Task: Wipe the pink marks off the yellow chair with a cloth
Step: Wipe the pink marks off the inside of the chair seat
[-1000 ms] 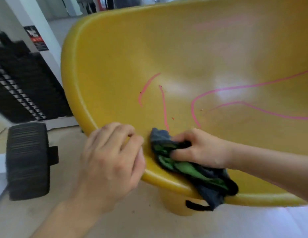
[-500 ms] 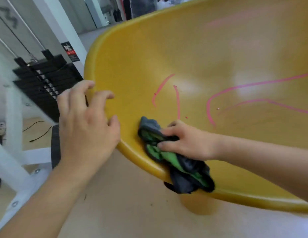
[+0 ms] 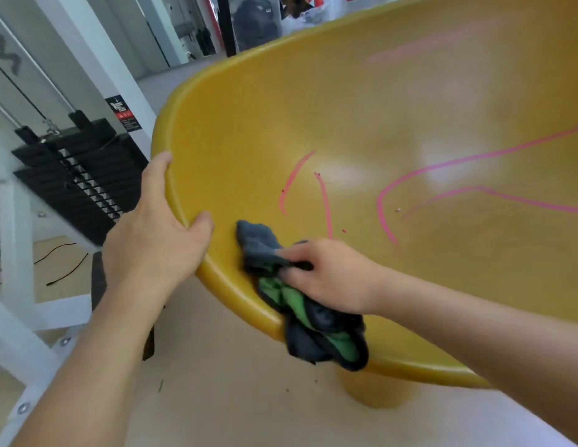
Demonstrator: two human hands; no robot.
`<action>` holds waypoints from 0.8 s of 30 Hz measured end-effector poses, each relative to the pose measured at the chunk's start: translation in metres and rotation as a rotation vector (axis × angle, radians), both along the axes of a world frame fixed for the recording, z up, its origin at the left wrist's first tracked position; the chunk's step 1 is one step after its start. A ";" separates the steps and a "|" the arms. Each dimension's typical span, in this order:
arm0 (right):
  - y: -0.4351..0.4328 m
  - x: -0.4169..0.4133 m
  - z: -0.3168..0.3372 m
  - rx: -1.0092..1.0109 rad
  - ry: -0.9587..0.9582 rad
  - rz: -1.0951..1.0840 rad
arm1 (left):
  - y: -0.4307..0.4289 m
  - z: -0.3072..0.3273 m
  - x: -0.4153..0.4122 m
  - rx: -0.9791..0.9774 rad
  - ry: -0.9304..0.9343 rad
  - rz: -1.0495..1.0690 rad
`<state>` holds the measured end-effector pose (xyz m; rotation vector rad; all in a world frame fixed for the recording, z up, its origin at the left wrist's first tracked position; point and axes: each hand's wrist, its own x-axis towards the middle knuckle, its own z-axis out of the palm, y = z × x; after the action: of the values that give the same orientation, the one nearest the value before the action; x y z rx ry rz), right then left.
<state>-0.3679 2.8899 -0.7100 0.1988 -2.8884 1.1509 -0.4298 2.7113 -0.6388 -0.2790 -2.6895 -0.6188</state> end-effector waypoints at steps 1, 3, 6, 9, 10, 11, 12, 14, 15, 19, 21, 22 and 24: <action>0.031 0.013 -0.016 0.161 -0.121 -0.066 | -0.003 0.001 0.003 -0.033 0.001 -0.003; 0.088 0.036 -0.031 0.386 -0.346 -0.326 | -0.007 0.003 0.007 -0.161 0.008 0.016; 0.101 0.027 -0.029 0.435 -0.440 -0.534 | -0.006 0.005 0.007 -0.339 0.089 0.062; 0.022 -0.009 -0.013 0.234 -0.217 -0.241 | -0.001 0.002 0.004 -0.426 0.143 0.086; -0.004 -0.014 -0.003 0.114 -0.131 -0.146 | 0.002 0.000 0.003 -0.435 0.153 0.089; -0.019 -0.016 0.003 0.021 -0.060 -0.072 | 0.005 -0.001 0.003 -0.426 0.159 0.088; -0.019 -0.014 0.006 -0.017 -0.045 -0.049 | 0.007 -0.002 0.003 -0.405 0.160 0.081; 0.021 -0.009 -0.012 0.120 -0.136 -0.133 | 0.005 -0.003 0.001 -0.366 0.152 0.051; 0.049 -0.003 -0.021 0.222 -0.217 -0.242 | 0.005 -0.004 0.001 -0.349 0.150 0.029; 0.072 0.002 -0.028 0.340 -0.312 -0.423 | 0.010 -0.007 0.002 -0.229 0.145 -0.003; 0.024 -0.022 -0.010 0.234 -0.156 -0.231 | 0.015 -0.008 0.003 -0.186 0.143 0.000; -0.006 -0.030 0.004 0.147 -0.044 -0.139 | 0.016 -0.007 0.003 -0.174 0.147 0.002; -0.042 -0.035 0.024 -0.036 0.134 -0.004 | 0.016 -0.007 0.000 -0.154 0.163 -0.010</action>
<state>-0.4031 2.8478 -0.6864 0.2579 -2.7491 1.1408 -0.4297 2.7273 -0.6462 -0.3673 -2.5821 -0.3743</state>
